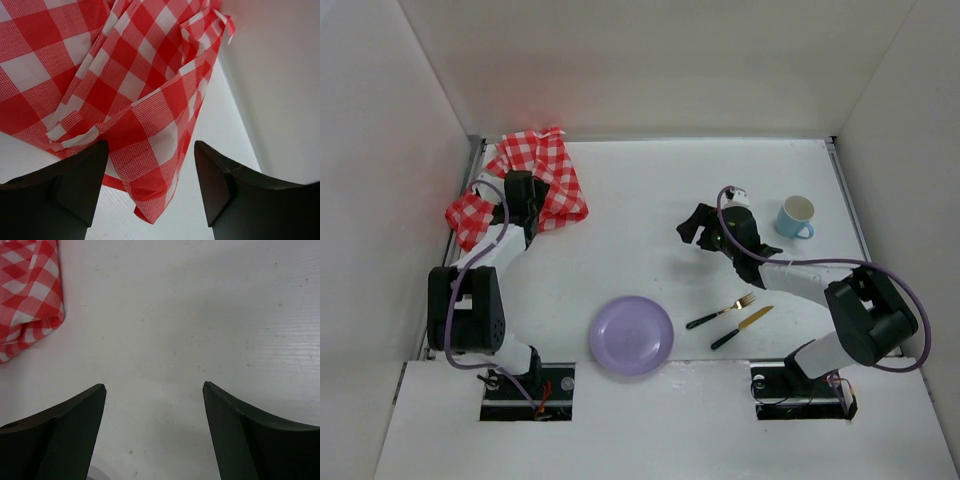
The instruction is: Set the dinner table for one person
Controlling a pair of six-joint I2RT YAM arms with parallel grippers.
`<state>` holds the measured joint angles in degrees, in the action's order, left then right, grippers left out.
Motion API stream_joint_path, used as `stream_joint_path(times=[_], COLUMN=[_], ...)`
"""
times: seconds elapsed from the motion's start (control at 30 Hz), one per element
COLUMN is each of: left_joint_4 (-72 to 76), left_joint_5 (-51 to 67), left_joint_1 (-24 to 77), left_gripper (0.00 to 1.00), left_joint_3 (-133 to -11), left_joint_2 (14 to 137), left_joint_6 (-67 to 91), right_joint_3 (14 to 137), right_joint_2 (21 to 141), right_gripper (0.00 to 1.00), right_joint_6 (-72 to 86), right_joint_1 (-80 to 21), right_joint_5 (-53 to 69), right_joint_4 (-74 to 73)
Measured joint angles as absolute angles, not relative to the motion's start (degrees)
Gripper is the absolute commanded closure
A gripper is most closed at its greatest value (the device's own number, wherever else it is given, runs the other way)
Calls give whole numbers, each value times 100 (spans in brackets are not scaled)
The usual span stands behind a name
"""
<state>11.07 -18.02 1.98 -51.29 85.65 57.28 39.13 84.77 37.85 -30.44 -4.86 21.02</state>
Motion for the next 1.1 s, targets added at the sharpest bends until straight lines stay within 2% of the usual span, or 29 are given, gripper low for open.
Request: stream_joint_path(times=[0.17,0.23,0.33,0.47,0.6,0.73,0.8,0.87,0.9,1.1], left_joint_4=[980,1009,1052,1138,1238,1280,1304,1310,1332,1680], left_joint_5=[-1730,-1651,-1520,-1308,-934,-707,-648,-624,-626,-1221], left_joint_1=[311,436,821,1763,2862,3653,3793,3789,3756,3299], left_gripper=[77,86,93,96,95,89,80,63,58,42], left_joint_3=[-5465,-5655,-5933,-6545,-7039,-7002,-6860,-6635,-6493,-4960], left_joint_2=[9063,9308,9655,10276,10822,10827,10617,10243,10001,8016], left_joint_6=[5671,5603,5446,5068,4657,4316,4158,4001,3944,3957], right_joint_3=[3918,3918,3918,3872,3675,3457,3400,3389,3389,3389], right_joint_2=[8477,8477,8475,8355,8053,7819,7802,7802,7802,7804], right_gripper=[16,16,16,16,16,16,16,16,16,15], right_joint_6=[3774,3774,3774,3785,3905,4077,4154,4200,4209,4226], right_joint_1=[-3044,-3041,-3028,-2939,-2681,-2370,-2274,-2257,-2257,-2268], right_joint_5=[-460,-449,-449,-464,-600,-692,-714,-714,-714,-707], right_joint_4=[2099,2099,2099,2106,2126,2176,2196,2191,2206,2244])
